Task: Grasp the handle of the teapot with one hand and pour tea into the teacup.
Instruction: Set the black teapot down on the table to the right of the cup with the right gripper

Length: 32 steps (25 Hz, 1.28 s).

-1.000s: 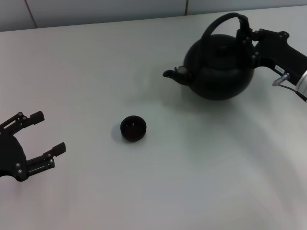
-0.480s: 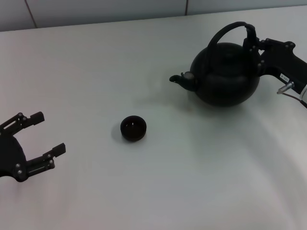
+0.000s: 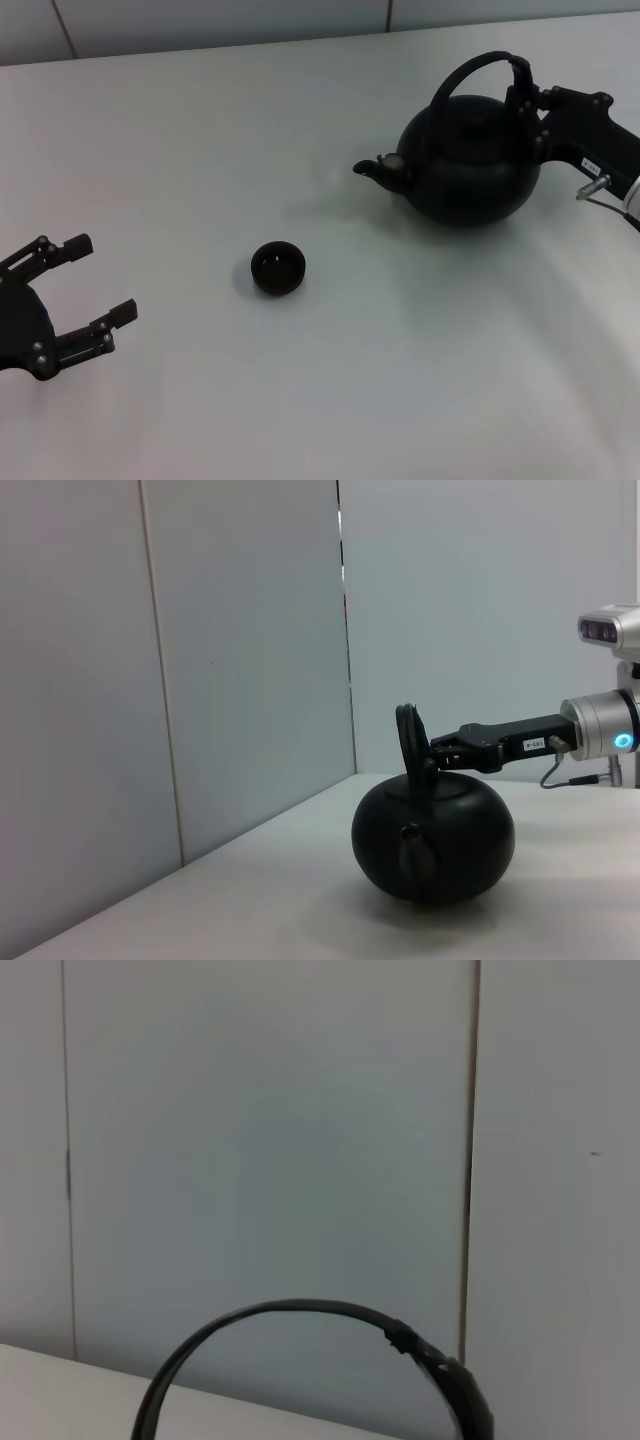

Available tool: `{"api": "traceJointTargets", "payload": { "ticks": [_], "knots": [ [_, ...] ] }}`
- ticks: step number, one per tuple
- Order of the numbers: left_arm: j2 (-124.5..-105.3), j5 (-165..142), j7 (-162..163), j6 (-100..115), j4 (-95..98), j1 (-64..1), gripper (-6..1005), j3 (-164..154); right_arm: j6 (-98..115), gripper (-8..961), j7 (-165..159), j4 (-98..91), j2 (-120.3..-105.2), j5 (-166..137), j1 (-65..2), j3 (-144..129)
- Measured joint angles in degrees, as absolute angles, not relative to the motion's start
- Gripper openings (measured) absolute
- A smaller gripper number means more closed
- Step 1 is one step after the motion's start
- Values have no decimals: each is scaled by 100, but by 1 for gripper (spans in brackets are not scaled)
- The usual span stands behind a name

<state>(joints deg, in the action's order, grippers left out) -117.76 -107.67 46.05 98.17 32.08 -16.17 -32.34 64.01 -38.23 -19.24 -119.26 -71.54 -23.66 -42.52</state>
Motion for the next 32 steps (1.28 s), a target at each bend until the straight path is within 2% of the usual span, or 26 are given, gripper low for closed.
{"api": "traceJointTargets", "payload": {
  "ticks": [15, 21, 23, 29, 32],
  "knots": [
    [-11785, -10745, 4653, 9822, 3233, -1617, 847, -3235, 6180, 168, -3824, -1832, -11918, -7154, -2374, -4221],
    [-11793, -10735, 4657, 9824, 3234, -1618, 847, -3235, 6328, 292, -3824, -1846, -11922, -7154, -2326, -4169],
    [-11794, -10734, 4658, 9822, 3230, -1628, 847, -3242, 6372, 484, -3824, -1854, -11923, -7154, -2291, -4164],
    [-11794, -10748, 4658, 9817, 3211, -1670, 847, -3241, 7011, 633, -3824, -1898, -11926, -7155, -1908, -4010],
    [-11793, -10759, 4658, 9815, 3208, -1679, 847, -3237, 7617, 634, -3824, -1862, -11926, -7155, -1588, -3722]
  ]
}}
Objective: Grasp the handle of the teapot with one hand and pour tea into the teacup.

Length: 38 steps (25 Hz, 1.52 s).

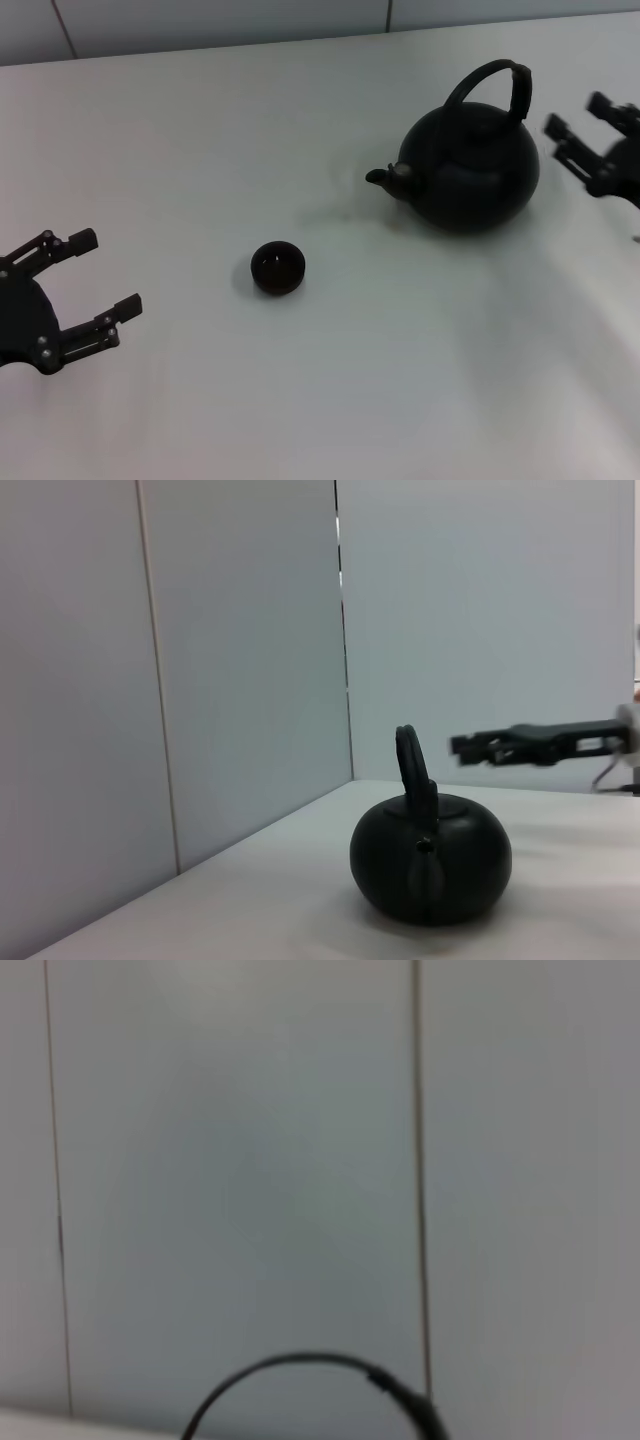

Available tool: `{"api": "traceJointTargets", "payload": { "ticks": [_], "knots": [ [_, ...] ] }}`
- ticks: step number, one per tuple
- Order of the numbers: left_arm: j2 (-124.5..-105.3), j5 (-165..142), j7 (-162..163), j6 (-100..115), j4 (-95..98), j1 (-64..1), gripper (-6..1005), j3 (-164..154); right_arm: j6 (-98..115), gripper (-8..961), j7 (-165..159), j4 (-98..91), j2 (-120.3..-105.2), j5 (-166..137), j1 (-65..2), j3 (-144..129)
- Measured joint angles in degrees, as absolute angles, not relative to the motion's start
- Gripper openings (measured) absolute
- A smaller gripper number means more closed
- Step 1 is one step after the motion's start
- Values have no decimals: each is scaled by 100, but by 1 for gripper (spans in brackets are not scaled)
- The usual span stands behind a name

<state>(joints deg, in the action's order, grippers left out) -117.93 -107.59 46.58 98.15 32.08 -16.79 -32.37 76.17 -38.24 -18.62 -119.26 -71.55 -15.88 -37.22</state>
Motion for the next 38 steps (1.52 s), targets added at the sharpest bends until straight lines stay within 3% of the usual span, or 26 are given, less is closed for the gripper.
{"api": "traceJointTargets", "payload": {
  "ticks": [8, 12, 16, 17, 18, 22, 25, 32, 38],
  "knots": [
    [-11786, -10771, 4646, 9754, 3198, -1688, 847, -3276, 8366, 635, -3708, -1334, -11907, -7166, -1317, -3110],
    [-11756, -10791, 4666, 9714, 3219, -1787, 847, -3283, 8808, 636, -4854, -1861, -11757, -7809, -1348, -3419],
    [-11560, -11114, 5076, 9677, 3247, -2148, 847, -3309, 9514, 634, -6217, -2975, -11552, -9287, -1511, -3549],
    [-11414, -11415, 5518, 9678, 3251, -2398, 847, -3374, 9784, 633, -6594, -3369, -11487, -9888, -1638, -3561],
    [-11414, -11415, 5518, 9678, 3251, -2398, 847, -3374, 9784, 633, -6594, -3369, -11487, -9888, -1638, -3561],
    [-11114, -12229, 6737, 9704, 3287, -3114, 847, -3640, 10167, 632, -7347, -4080, -11306, -11531, -2243, -3584],
    [-11055, -12500, 7116, 9717, 3373, -3337, 847, -3708, 10155, 631, -7539, -4274, -11284, -12061, -2490, -3587],
    [-11093, -12796, 7414, 9676, 3634, -3581, 847, -3727, 9915, 630, -7580, -4503, -11272, -12703, -3003, -3612],
    [-11152, -12782, 7425, 9690, 3641, -3550, 847, -3731, 9780, 629, -7541, -4512, -11285, -12720, -3046, -3743]
  ]
}}
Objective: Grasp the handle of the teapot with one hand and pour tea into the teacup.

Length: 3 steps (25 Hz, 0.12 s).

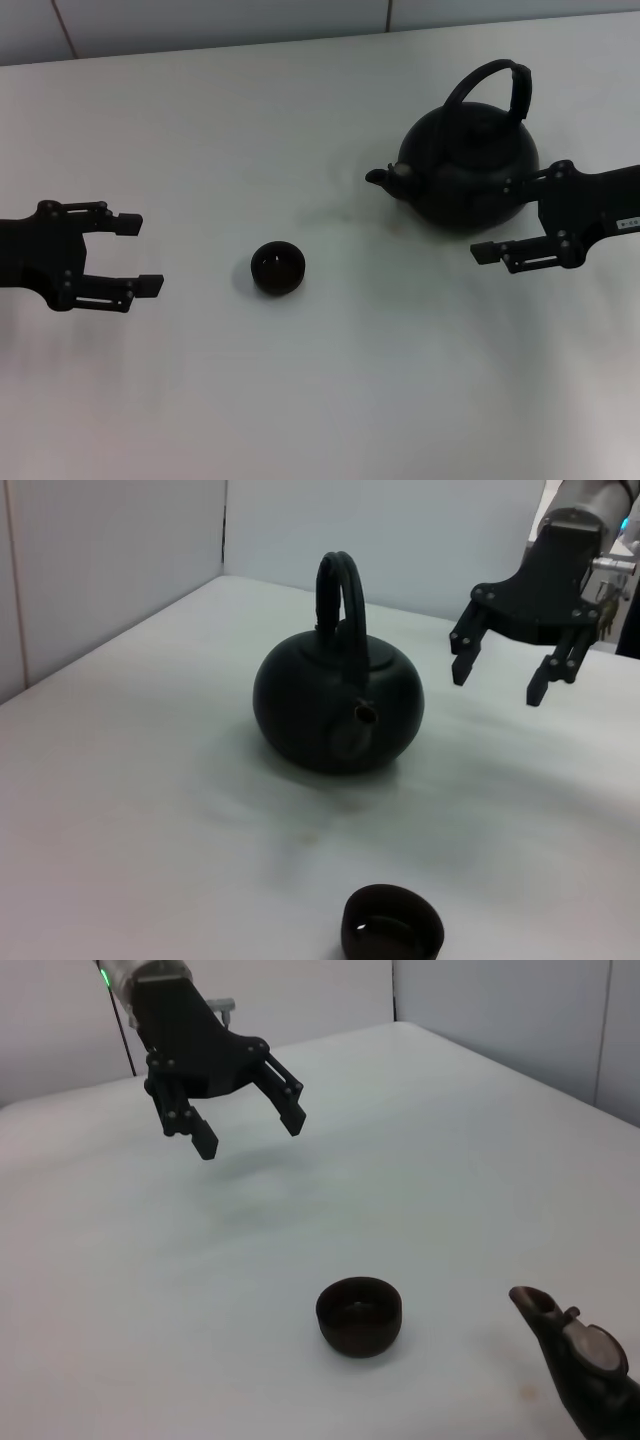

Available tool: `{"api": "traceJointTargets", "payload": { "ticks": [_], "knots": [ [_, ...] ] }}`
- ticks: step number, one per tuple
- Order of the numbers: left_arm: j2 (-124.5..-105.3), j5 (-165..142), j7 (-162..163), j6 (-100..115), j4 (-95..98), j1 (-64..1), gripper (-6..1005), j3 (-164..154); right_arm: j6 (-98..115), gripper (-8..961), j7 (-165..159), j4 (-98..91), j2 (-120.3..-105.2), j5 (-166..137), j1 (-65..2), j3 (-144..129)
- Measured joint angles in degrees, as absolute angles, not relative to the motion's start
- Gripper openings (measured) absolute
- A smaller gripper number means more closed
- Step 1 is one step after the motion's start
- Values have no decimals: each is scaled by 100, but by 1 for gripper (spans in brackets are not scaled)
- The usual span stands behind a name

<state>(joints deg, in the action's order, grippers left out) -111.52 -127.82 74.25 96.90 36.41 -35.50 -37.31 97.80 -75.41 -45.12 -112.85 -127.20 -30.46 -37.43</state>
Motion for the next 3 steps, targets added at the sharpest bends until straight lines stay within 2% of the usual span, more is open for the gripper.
{"api": "traceJointTargets", "payload": {
  "ticks": [3],
  "knots": [
    [-11175, -12765, 7420, 9716, 3641, -3533, 847, -3710, 9752, 629, -7495, -4514, -11305, -12725, -3045, -3768]
  ]
}}
